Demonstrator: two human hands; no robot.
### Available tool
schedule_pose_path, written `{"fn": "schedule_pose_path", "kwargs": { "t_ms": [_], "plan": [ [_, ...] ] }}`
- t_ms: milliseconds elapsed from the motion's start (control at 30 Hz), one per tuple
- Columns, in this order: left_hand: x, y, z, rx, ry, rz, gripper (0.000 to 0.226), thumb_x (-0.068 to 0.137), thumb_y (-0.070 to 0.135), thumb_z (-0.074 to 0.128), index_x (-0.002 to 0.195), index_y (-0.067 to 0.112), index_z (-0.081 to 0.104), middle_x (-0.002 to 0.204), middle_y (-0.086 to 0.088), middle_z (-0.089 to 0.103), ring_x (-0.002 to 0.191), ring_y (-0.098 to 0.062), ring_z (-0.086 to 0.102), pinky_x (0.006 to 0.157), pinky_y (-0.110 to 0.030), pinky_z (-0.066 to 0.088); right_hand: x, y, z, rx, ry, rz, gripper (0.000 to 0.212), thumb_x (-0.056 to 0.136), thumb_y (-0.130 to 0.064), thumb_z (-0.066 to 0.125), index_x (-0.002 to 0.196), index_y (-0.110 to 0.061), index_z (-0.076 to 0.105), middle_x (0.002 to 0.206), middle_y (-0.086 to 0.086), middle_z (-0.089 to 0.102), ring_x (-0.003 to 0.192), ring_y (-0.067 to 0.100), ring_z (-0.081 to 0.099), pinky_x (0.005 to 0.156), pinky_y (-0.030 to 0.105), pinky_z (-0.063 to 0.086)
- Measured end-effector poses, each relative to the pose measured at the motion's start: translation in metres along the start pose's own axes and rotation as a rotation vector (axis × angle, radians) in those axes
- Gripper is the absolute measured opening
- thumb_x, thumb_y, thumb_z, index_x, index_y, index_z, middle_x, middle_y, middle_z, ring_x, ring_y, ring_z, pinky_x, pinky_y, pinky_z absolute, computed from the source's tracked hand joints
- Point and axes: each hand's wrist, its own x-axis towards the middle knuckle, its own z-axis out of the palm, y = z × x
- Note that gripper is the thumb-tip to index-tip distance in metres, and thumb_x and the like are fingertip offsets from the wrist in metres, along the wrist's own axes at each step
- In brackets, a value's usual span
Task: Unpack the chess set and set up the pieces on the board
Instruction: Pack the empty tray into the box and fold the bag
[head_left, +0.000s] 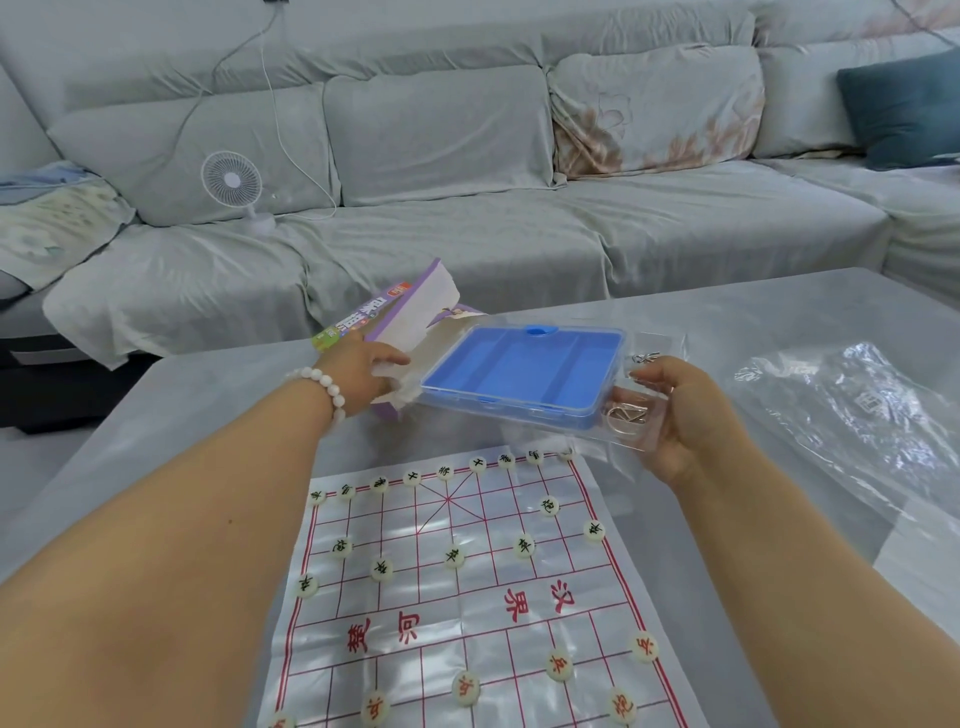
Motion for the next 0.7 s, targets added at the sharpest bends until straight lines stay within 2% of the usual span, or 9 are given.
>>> {"fn": "schedule_pose_path", "kwargs": {
  "t_ms": [133, 233, 300, 367, 500, 600, 700],
  "plan": [
    [-0.005, 0.001, -0.001, 0.029, -0.007, 0.0, 0.062, 0.065, 0.015, 0.083, 0.12, 0.033, 0.059, 0.121, -0.009, 0.039, 0.115, -0.028, 0.046, 0.098, -0.032, 0.041, 0.0, 0.002, 0.0, 0.0, -0.004, -0.001, 0.034, 0.077, -0.008, 0.047, 0.111, -0.009, 0.05, 0.071, 0.017, 0.069, 0.059, 0.03, 0.066, 0.074, 0.043, 0.053],
    [-0.006, 0.001, 0.0, 0.026, -0.053, 0.027, 0.08, 0.057, 0.011, 0.087, 0.126, 0.034, 0.053, 0.13, -0.009, 0.036, 0.119, -0.029, 0.045, 0.101, -0.038, 0.042, -0.002, 0.004, 0.003, 0.012, -0.004, -0.008, 0.029, 0.079, -0.008, 0.047, 0.108, -0.01, 0.05, 0.075, 0.019, 0.069, 0.059, 0.03, 0.066, 0.068, 0.04, 0.055],
    [-0.006, 0.001, -0.001, 0.012, -0.06, 0.047, 0.088, 0.055, 0.006, 0.087, 0.129, 0.035, 0.049, 0.135, -0.009, 0.035, 0.121, -0.029, 0.044, 0.099, -0.039, 0.044, -0.003, 0.007, 0.006, 0.015, -0.001, -0.019, 0.027, 0.078, -0.007, 0.048, 0.105, -0.008, 0.051, 0.081, 0.021, 0.069, 0.062, 0.031, 0.066, 0.066, 0.039, 0.056],
    [-0.005, 0.001, -0.002, 0.02, -0.063, 0.067, 0.092, 0.055, 0.004, 0.085, 0.132, 0.035, 0.045, 0.131, -0.007, 0.038, 0.117, -0.028, 0.047, 0.096, -0.039, 0.046, -0.004, 0.011, 0.009, 0.021, 0.003, -0.034, 0.025, 0.079, -0.006, 0.048, 0.104, -0.007, 0.049, 0.082, 0.022, 0.069, 0.062, 0.031, 0.065, 0.065, 0.04, 0.055],
    [-0.004, 0.003, -0.004, 0.014, -0.091, 0.106, 0.095, 0.059, 0.003, 0.082, 0.136, 0.033, 0.037, 0.131, -0.004, 0.041, 0.116, -0.025, 0.047, 0.096, -0.037, 0.044, -0.009, 0.018, 0.019, 0.038, 0.044, -0.093, 0.017, 0.082, -0.001, 0.047, 0.098, -0.006, 0.047, 0.09, 0.027, 0.067, 0.057, 0.03, 0.064, 0.054, 0.037, 0.056],
    [-0.003, 0.005, -0.006, 0.017, -0.099, 0.12, 0.095, 0.06, 0.002, 0.082, 0.138, 0.032, 0.035, 0.136, -0.002, 0.039, 0.119, -0.023, 0.044, 0.097, -0.032, 0.042, -0.012, 0.026, 0.024, 0.004, 0.073, -0.125, 0.015, 0.081, -0.001, 0.05, 0.094, -0.007, 0.048, 0.102, 0.031, 0.064, 0.067, 0.032, 0.062, 0.064, 0.041, 0.053],
    [-0.003, 0.007, -0.009, 0.025, -0.095, 0.131, 0.094, 0.06, 0.004, 0.082, 0.137, 0.031, 0.036, 0.136, -0.002, 0.04, 0.119, -0.022, 0.044, 0.096, -0.031, 0.041, -0.013, 0.03, 0.025, 0.001, 0.094, -0.142, 0.015, 0.081, -0.002, 0.052, 0.094, -0.008, 0.05, 0.105, 0.031, 0.064, 0.071, 0.032, 0.062, 0.071, 0.046, 0.053]
  ]
}}
